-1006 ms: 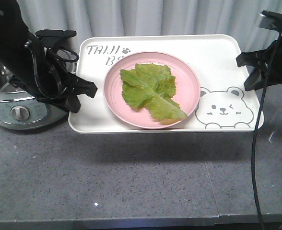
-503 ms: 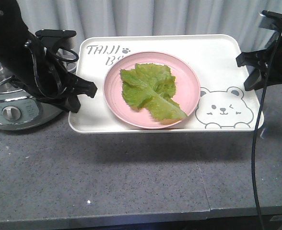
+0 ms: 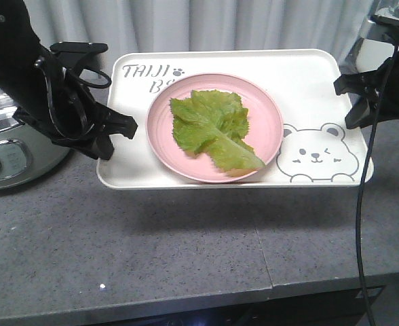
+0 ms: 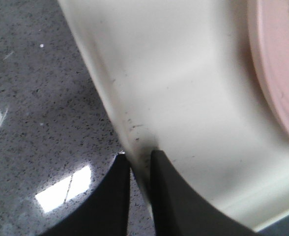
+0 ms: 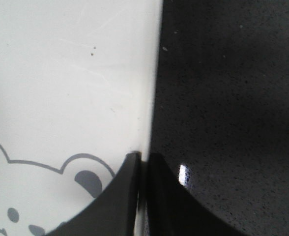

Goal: Transfer vegetables to tray and serve
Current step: 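Drive the base away while holding the tray with both grippers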

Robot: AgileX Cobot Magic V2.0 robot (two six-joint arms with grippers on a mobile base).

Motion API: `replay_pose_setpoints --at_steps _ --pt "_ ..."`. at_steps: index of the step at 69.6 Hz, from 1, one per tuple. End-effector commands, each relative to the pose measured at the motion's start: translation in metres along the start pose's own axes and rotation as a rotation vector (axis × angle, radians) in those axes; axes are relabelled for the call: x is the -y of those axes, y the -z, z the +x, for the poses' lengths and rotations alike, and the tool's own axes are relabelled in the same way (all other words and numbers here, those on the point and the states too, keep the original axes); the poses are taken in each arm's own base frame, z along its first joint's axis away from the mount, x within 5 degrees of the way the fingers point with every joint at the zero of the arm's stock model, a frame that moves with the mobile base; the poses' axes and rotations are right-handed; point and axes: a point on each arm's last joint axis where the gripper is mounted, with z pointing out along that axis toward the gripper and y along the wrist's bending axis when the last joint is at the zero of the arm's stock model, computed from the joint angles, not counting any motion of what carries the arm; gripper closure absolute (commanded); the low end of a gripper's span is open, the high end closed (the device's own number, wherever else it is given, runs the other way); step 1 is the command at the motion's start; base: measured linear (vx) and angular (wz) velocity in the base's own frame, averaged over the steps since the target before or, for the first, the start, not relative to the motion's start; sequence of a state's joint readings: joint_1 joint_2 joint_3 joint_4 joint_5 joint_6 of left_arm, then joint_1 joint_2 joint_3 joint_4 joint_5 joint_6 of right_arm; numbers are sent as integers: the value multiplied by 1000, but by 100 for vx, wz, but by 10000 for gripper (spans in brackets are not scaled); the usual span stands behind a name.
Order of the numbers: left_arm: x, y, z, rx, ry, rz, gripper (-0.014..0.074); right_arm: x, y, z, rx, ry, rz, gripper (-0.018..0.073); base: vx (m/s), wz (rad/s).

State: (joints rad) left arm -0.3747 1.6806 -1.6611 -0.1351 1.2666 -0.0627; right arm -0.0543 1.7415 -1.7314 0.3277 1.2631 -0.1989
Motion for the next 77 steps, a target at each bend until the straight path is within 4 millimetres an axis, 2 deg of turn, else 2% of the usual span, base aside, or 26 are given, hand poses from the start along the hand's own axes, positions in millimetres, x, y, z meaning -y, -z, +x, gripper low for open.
replay_pose_setpoints --at_steps 1,77 --pt "17 29 2 92 -37 86 602 -18 29 1 72 26 -68 565 0 -20" --pt "17 29 2 92 -37 86 602 -18 29 1 72 26 -68 565 0 -29"
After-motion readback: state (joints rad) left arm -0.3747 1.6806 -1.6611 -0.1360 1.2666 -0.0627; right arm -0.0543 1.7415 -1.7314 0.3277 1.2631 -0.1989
